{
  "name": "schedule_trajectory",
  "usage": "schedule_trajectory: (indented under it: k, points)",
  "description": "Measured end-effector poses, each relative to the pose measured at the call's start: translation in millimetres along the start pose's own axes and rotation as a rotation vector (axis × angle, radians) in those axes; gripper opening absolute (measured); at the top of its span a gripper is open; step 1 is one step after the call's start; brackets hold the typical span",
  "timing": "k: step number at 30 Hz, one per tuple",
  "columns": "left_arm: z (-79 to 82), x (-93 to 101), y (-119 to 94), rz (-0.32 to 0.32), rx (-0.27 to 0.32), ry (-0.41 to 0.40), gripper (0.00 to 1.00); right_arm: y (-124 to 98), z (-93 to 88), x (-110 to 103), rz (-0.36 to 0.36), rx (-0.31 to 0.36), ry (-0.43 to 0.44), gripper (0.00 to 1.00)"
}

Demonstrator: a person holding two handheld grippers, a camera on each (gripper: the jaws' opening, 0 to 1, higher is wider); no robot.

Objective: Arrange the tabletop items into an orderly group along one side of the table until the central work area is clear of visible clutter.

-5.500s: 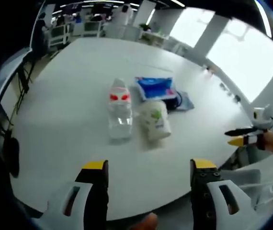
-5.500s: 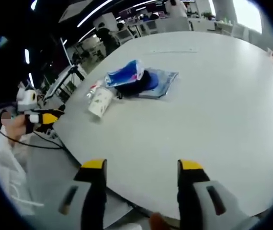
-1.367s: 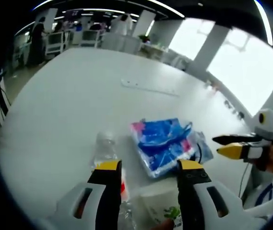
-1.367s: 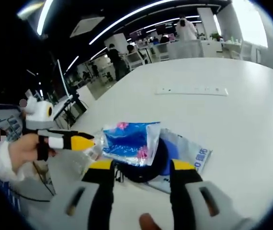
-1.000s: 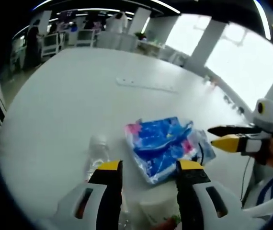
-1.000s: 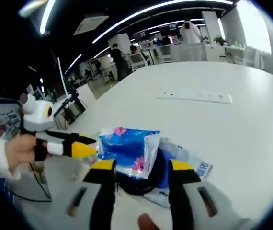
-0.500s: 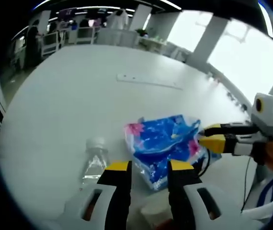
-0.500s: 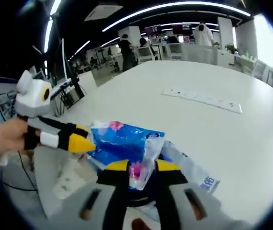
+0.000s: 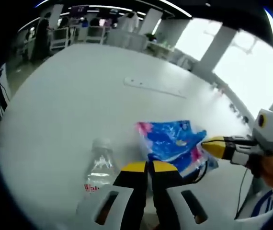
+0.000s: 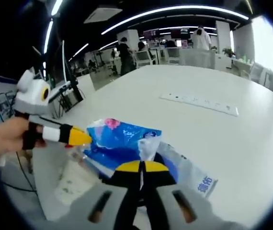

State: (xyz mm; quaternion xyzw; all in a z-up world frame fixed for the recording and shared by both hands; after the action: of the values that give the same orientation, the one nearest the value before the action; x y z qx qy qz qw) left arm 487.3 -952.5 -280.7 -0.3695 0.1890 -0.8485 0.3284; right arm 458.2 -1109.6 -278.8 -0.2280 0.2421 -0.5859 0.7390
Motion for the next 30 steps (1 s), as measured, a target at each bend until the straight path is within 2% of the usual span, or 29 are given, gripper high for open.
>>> schedule_trajectory:
  k: [14,23,28,30]
  points:
    - [2.0,23.0,-20,-0.011,0.007,0.04,0.0,-33,5.0,-3,-0.007,0.037,0.039,0.0]
    - [0.5,54.3,-30,-0.053,0.025,0.058,0.0,-68,5.4,2,-0.033,0.072,0.056,0.0]
    - [-2.1,72.5,-39,-0.077,0.021,0.077,0.0,-86,-2.8,5,-0.052,0.082,0.123,0.0]
    - [-2.8,78.4,-45,-0.078,0.028,0.089,0.0,-95,-4.4,2,-0.053,0.091,0.119,0.0]
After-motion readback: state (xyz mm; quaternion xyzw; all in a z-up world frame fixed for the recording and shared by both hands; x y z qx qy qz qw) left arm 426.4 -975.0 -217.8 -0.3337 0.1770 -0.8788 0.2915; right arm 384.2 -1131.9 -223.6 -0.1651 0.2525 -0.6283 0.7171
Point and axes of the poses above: the point that each gripper's makers call its tool centre point, and the gripper's own axes: y roughly forward along the fingers, x roughly to its right, z roughly out of its top, the point moved 4 cm from there along -y, roughly backward along the fingers, and after that the axes turned 11 degrees about -z, right-handed, at the moved point
